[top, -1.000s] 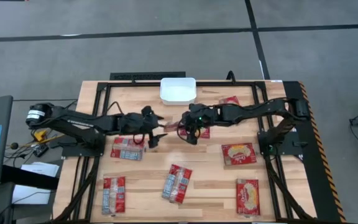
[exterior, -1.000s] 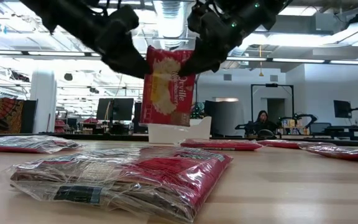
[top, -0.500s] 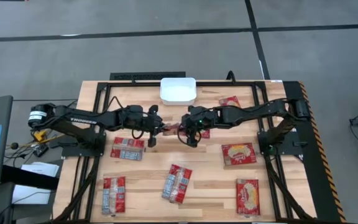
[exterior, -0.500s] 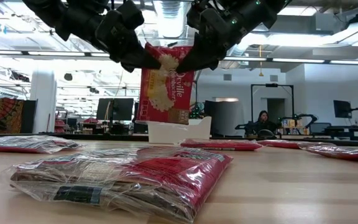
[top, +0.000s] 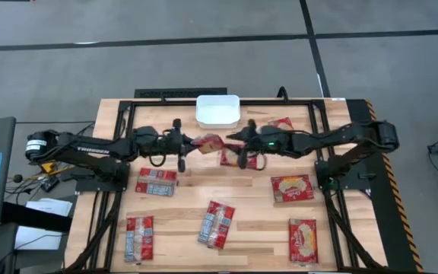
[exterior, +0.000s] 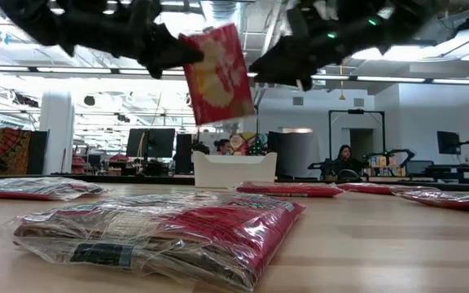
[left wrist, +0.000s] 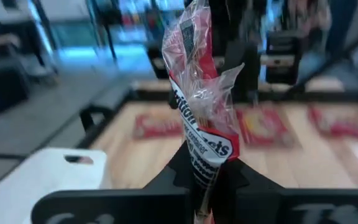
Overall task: Sort popcorn bags into baskets
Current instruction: Put the red popcorn bag into the white bin
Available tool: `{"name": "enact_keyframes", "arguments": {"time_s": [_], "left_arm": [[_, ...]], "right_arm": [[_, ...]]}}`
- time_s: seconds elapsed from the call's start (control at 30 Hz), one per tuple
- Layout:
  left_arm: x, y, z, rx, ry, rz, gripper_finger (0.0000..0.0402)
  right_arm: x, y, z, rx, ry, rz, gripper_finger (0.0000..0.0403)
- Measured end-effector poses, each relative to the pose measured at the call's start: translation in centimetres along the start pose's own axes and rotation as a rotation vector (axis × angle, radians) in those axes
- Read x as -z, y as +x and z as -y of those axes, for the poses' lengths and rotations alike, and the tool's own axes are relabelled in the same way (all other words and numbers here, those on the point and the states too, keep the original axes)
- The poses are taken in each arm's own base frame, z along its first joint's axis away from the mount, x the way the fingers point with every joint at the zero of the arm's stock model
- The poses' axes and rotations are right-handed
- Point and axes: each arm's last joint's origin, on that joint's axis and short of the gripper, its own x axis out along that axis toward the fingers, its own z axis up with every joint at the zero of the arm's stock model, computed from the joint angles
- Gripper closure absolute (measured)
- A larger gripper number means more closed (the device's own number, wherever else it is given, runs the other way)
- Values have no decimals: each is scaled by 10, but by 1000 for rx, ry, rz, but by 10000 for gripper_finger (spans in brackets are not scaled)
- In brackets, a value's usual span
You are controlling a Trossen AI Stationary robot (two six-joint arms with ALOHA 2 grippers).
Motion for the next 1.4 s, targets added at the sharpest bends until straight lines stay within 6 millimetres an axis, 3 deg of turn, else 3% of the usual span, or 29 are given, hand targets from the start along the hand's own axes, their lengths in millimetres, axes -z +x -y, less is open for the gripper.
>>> {"name": "enact_keyframes", "arguments": {"time_s": [0.2, 0.3, 0.7, 0.9, 1.03, 1.23, 1.4], "left_arm": [[12, -29, -3, -31, -66, 291, 399], [11, -37, -3, -37, -62, 370, 399], [-10, -35, -4, -8, -91, 502, 399], [-15, -32, -3, 23, -86, 508, 399], [-12, -30, -3, 12, -87, 471, 399], [-8, -28, -4, -26, -95, 425, 393], [3, -26, -4, -49, -35, 282, 387]], "right_arm": [[29, -28, 8, -66, 145, 361, 187], [36, -26, 8, -83, 162, 426, 187], [24, 29, 0, -114, 124, 477, 193], [7, 42, 1, -171, 81, 523, 204], [4, 43, 1, -188, 74, 529, 241], [0, 41, 6, -243, 32, 448, 379], [-5, 35, 12, -198, -7, 301, 384]]}}
